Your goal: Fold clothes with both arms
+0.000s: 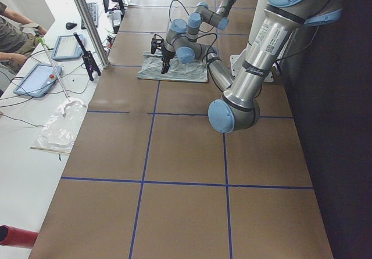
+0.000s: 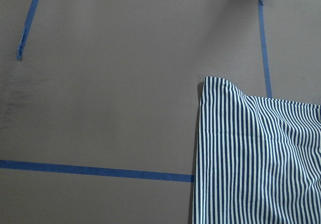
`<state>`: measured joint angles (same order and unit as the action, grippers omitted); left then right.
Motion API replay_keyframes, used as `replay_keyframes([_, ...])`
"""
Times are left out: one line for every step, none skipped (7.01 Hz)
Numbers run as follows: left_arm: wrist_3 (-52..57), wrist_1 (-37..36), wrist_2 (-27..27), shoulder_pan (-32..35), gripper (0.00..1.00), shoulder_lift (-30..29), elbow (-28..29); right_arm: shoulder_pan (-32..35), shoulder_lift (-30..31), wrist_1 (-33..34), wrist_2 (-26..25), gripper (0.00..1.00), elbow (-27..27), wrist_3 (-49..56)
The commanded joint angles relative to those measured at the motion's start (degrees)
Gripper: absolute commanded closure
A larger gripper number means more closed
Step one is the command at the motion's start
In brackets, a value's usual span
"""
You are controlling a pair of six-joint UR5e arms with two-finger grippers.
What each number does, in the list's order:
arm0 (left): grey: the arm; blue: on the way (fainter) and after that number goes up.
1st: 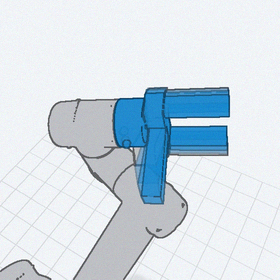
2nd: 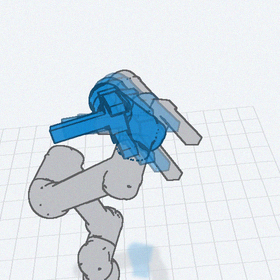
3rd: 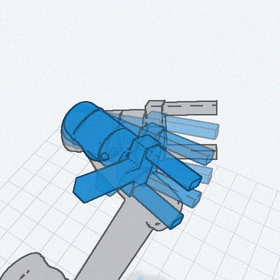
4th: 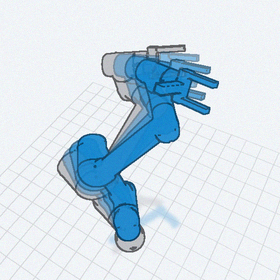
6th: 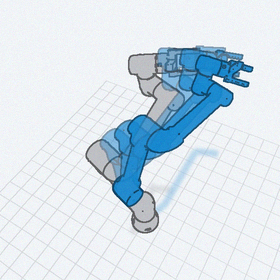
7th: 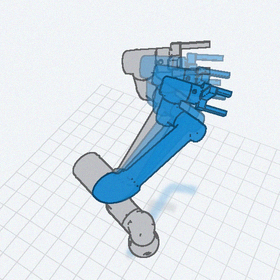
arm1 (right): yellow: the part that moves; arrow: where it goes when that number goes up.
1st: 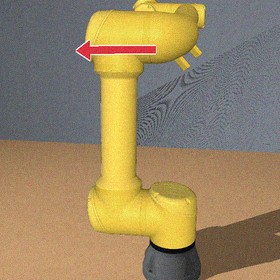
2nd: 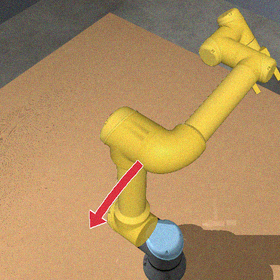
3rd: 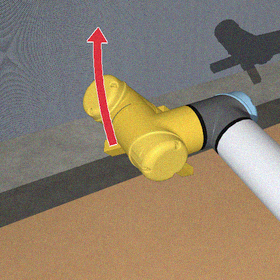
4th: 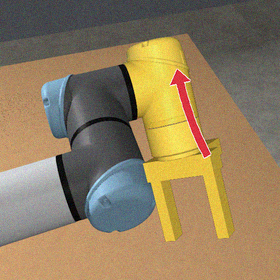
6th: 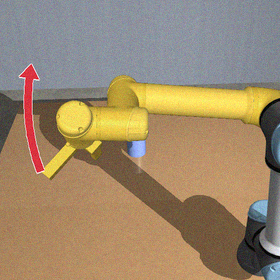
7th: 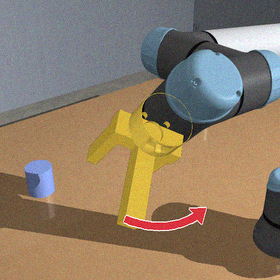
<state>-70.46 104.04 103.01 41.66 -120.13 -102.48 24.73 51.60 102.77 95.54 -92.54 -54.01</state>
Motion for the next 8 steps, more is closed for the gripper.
replay_keyframes([-0.03, -0.07, 0.00, 0.00, 0.00, -0.19, 0.00, 0.40, 0.60, 0.06, 0.00, 0.00, 0.00, 0.22])
replay_keyframes([-0.03, -0.07, 0.00, 0.00, 0.00, -0.19, 0.00, 0.92, 0.61, 0.15, 0.09, 0.00, 0.00, 0.31])
replay_keyframes([0.06, -0.07, 0.00, 0.00, 0.00, -0.28, 0.00, 1.28, 0.95, 0.06, 0.09, 0.00, -0.09, 0.40])
replay_keyframes([-0.03, -0.07, 0.00, -0.09, 0.00, -0.28, 0.00, 1.89, 1.31, 0.06, 0.18, 0.00, -0.09, 0.66])
replay_keyframes([-0.03, -0.07, 0.00, 0.00, 0.00, -0.46, -0.09, 1.98, 2.01, -0.03, 0.18, 0.00, -0.44, 1.27])
replay_keyframes([-0.03, -0.07, 0.00, -0.09, 0.00, -0.46, -0.09, 2.25, 2.19, 0.06, 0.18, 0.00, -0.44, 1.28])
replay_keyframes([-0.03, -0.07, 0.00, -0.09, 0.00, -0.55, -0.17, 2.86, 3.41, 0.06, 0.26, 0.00, -0.62, 1.36])
replay_keyframes([-0.03, -0.07, 0.00, -0.09, 0.00, -0.46, -0.17, 3.65, 5.42, -0.03, 0.26, 0.00, -1.32, 2.50])
